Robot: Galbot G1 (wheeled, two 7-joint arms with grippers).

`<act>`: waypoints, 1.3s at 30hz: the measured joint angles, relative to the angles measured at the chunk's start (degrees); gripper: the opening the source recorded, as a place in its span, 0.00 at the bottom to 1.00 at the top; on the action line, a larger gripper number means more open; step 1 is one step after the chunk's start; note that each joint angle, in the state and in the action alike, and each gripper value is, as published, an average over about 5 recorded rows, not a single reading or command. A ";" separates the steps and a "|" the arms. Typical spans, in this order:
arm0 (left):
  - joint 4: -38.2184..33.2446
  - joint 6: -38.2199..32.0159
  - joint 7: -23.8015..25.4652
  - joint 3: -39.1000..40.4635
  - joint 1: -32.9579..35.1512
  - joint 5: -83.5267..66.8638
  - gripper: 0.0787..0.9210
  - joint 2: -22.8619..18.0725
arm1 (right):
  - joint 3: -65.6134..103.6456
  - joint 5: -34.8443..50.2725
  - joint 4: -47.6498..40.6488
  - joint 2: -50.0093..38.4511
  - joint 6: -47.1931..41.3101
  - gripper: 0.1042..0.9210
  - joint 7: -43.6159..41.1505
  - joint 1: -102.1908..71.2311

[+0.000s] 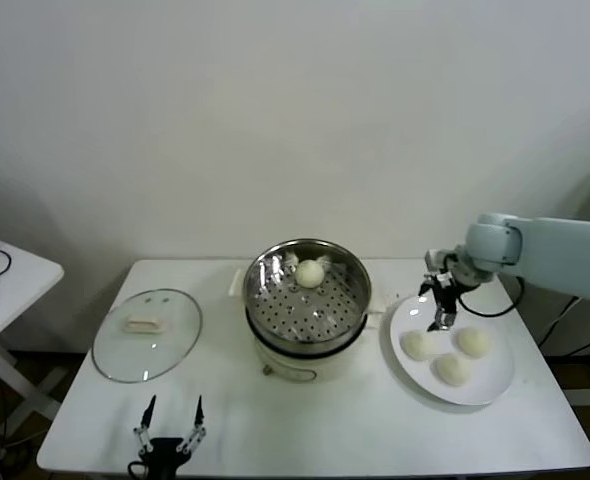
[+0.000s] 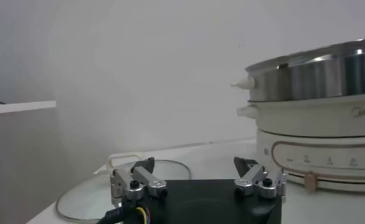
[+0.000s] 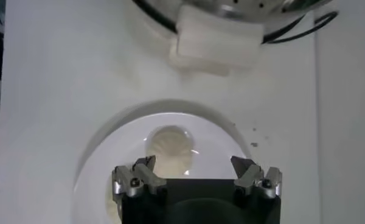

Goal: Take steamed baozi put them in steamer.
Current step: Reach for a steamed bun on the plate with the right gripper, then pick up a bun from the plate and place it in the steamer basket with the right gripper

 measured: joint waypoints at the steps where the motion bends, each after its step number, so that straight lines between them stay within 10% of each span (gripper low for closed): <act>1: 0.09 -0.01 -0.01 -0.04 -0.01 0.01 0.88 -0.02 | 0.59 -0.31 -0.26 -0.01 -0.26 0.88 0.05 -1.01; 23: 0.97 -0.25 -0.12 -0.32 -0.05 0.03 0.88 -0.17 | 9.89 -6.16 -7.60 1.80 -2.51 0.88 0.84 -14.57; 39: 0.67 -0.33 -0.18 -0.09 0.17 0.15 0.88 -0.13 | 11.39 -5.53 -7.71 1.43 -2.52 0.62 -0.48 -14.65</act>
